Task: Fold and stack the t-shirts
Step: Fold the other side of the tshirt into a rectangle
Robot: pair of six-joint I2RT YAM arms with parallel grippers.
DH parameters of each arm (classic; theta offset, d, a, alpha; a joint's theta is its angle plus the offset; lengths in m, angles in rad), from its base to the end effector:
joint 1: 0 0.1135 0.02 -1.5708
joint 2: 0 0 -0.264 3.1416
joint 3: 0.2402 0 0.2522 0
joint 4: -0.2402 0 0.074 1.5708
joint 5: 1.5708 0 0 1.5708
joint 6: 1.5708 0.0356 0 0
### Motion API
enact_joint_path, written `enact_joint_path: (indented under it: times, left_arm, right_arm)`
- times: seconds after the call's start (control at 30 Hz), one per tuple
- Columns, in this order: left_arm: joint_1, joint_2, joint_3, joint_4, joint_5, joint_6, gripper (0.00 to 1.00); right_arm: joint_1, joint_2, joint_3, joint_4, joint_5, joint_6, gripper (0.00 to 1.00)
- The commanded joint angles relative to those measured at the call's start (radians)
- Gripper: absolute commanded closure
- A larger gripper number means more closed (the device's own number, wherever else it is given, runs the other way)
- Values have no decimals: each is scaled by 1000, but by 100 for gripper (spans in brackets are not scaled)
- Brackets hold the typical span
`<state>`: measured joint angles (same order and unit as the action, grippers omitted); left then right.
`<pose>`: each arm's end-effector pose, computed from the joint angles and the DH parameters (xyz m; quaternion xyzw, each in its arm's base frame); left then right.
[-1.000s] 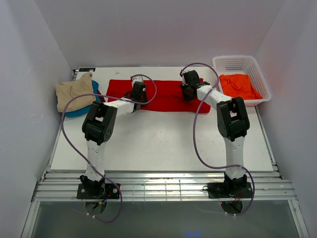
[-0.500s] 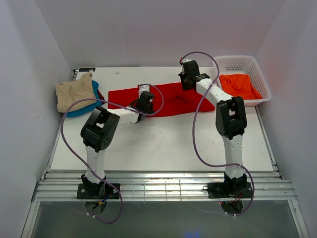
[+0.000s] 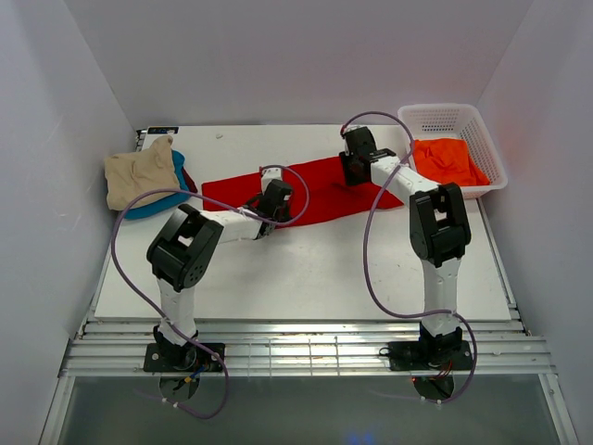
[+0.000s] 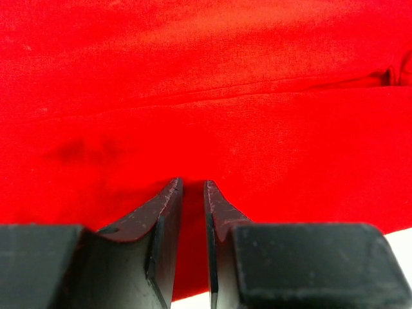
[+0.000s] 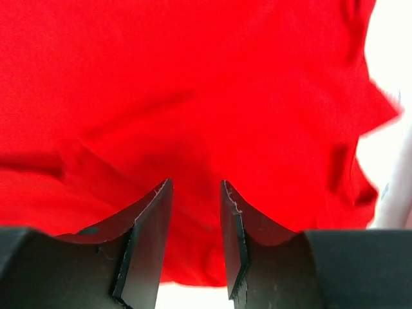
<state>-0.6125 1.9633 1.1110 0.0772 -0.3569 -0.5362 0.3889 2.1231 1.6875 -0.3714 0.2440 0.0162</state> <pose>0.3378 -0.2221 0.1374 -0.0341 0.9092 -0.0698 0.4090 0.4483 0.1744 0.2109 -0.1261 0.9135 -0.0362 0.3851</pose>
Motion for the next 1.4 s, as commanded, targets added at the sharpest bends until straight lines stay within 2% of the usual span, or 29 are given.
enact_joint_path:
  times: [0.0,0.23,0.33,0.53,0.93,1.07,1.1,1.13,1.2,1.37]
  left_arm:
    - [-21,8,-85,-231,41,-24,69]
    - [-38,-60,-194,-232,-8,-34,69]
    - [-38,-78,-220,-232,-16,-30,69]
    - [-38,-98,-247,-231,-19,-31,69]
    - [-38,-113,-257,-235,-34,-27,69]
    - [-38,-110,-257,-237,-34,-24,69]
    - [-38,-110,-258,-235,-34,-24,69]
    - [-38,-112,-258,-237,-34,-25,69]
    - [-38,-118,-264,-234,-39,-25,69]
    - [-39,-142,-284,-218,-43,-22,70]
  right_arm:
    - [7,-72,-67,-24,32,-5,58]
    - [8,-167,-291,37,-40,31,59]
    - [10,-180,-325,60,-49,36,59]
    - [15,-172,-316,74,-35,39,64]
    - [18,-144,-247,80,-94,21,65]
    - [18,-127,-242,91,-100,19,72]
    - [18,-124,-239,91,-100,19,76]
    - [18,-118,-236,91,-101,19,85]
    - [19,-117,-235,104,-106,19,90]
    - [19,-103,-177,129,-104,24,92]
